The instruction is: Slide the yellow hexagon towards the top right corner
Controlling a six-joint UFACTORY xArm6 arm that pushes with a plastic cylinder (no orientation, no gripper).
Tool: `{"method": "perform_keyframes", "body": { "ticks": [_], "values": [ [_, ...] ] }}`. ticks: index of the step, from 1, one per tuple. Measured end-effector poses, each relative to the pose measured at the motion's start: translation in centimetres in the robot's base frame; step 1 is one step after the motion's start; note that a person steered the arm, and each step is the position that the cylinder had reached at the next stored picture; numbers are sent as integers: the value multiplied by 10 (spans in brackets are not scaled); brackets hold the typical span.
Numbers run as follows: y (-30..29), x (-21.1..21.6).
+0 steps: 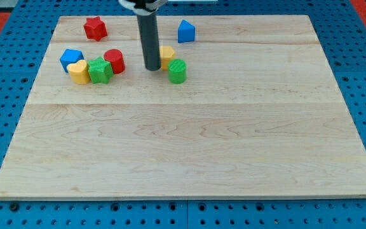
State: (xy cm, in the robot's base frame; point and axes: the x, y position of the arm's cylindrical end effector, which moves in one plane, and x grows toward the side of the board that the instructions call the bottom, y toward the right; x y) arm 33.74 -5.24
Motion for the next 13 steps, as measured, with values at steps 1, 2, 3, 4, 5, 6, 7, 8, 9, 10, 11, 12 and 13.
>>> {"method": "perform_keyframes", "body": {
  "ticks": [1,2,3,4,5,6,7,8,9,10,11,12,13],
  "values": [
    [56,-4],
    [77,-25],
    [54,-17],
    [19,-26],
    [-12,-33],
    [20,-48],
    [62,-57],
    [98,-57],
    [126,-57],
    [138,-46],
    [154,-44],
    [188,-71],
    [200,-75]
  ]
}}
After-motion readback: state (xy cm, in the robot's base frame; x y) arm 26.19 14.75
